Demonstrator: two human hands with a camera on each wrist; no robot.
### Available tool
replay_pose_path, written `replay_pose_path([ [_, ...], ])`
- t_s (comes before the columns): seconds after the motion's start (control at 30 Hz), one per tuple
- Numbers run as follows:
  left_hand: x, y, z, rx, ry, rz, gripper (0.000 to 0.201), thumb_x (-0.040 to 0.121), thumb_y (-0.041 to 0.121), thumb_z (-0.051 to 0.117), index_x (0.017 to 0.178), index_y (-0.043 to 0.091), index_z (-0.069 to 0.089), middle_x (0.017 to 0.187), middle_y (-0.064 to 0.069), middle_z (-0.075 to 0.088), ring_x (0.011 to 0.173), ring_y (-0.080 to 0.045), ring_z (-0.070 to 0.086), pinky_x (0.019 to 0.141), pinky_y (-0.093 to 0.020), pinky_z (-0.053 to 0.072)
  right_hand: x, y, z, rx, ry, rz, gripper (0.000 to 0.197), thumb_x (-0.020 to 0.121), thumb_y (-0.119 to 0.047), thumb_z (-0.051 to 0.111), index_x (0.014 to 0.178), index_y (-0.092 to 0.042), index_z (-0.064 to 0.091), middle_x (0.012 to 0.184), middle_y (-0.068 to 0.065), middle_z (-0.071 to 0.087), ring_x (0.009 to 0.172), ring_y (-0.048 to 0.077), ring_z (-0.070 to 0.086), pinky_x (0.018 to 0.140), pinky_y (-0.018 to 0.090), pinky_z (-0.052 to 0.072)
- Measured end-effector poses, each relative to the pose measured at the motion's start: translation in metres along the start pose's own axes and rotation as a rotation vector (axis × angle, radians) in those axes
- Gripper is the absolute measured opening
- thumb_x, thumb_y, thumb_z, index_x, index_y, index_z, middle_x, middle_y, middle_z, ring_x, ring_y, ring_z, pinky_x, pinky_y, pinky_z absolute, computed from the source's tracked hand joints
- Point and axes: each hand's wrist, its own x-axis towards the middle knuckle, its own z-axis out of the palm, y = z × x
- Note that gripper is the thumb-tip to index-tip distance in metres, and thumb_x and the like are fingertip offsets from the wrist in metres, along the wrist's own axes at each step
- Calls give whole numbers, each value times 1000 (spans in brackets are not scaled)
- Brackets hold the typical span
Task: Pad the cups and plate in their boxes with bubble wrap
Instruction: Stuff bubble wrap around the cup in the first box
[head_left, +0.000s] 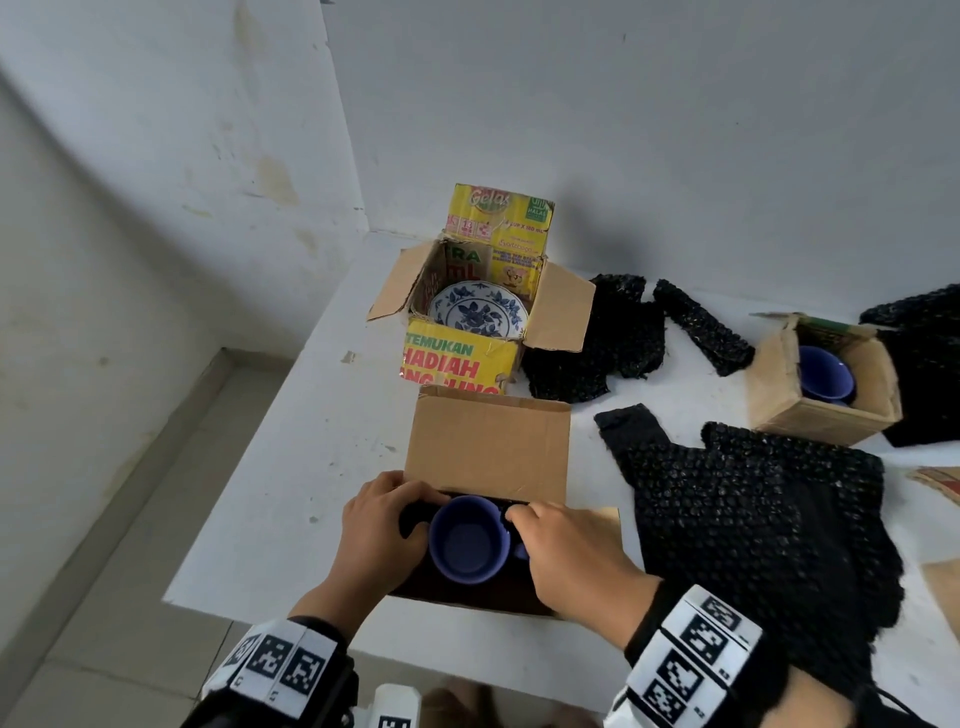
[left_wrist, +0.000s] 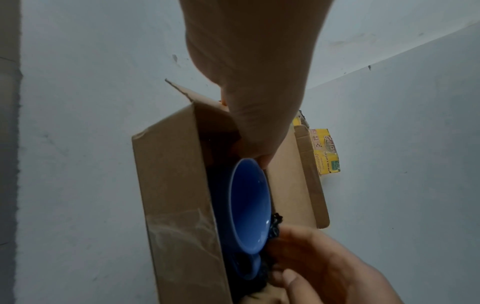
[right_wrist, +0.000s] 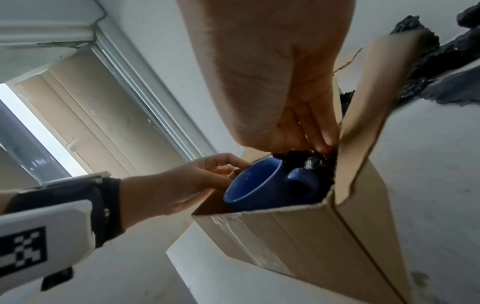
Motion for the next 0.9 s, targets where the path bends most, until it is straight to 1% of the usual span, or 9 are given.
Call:
replay_pose_path([
  [0.17,5,-3,4,-33,-5,3,28,75,10,68,89,33,67,103,8,59,98,-20,53,86,-39,45,3,-5,0,-13,-99,2,32,90,-8,49,121,-15,43,114,6,56,98,24,57,63,30,35],
  [0.33,5,-4,3,-61,-21,10,25,74,10,63,90,30,67,100,6,59,97,-21,54,86,-41,45,20,-3,-8,71,-230,35,13,89,-8,48,100,-14,51,105,9,60,90,28,58,64,33,40],
  [0.43,2,-6,3,-63,-2,43,26,72,18,58,92,29,69,100,10,57,96,-20,55,84,-39,46,19,-3,-9,70,-162,45,21,91,-10,48,111,-14,54,108,8,61,92,27,59,63,32,40],
  [0.5,-2,-9,5,-62,41,88,28,75,15,58,97,29,69,106,11,56,99,-17,54,85,-36,46,10,-4,-6,21,-37,23,38,91,-12,45,129,-16,44,116,5,59,96,25,59,64,31,42],
  [0.6,-11,-11,8,-14,107,133,32,79,16,56,106,30,68,121,6,54,108,-13,48,90,-32,42,-3,-2,7,-58,-15,-67,70,92,-13,41,150,-12,2,131,9,50,110,25,52,77,31,42],
  [0.63,-14,-11,9,10,115,133,34,81,15,59,110,31,66,127,3,53,114,-14,46,93,-32,41,-5,0,12,-90,-45,-80,77,91,-14,40,150,-12,-10,133,10,48,117,26,48,92,32,40],
  [0.7,-21,-12,11,66,116,129,38,82,21,57,117,33,63,137,0,47,125,-20,41,100,-37,40,-6,6,25,-153,-68,-100,85,88,-16,39,145,-12,-24,136,13,45,125,27,40,115,36,18],
  [0.8,-29,-12,14,85,91,127,43,87,32,45,128,38,54,147,0,37,136,-22,31,108,-42,34,-8,8,36,-170,-47,-121,89,86,-18,37,140,-13,-33,128,12,51,119,27,45,118,38,5],
  [0.9,-34,-5,13,-124,71,32,45,90,37,37,134,46,37,150,14,26,140,-8,20,114,-36,24,-8,7,34,-116,-31,-133,86,88,-20,35,137,-16,-36,121,11,54,112,26,48,118,37,6],
])
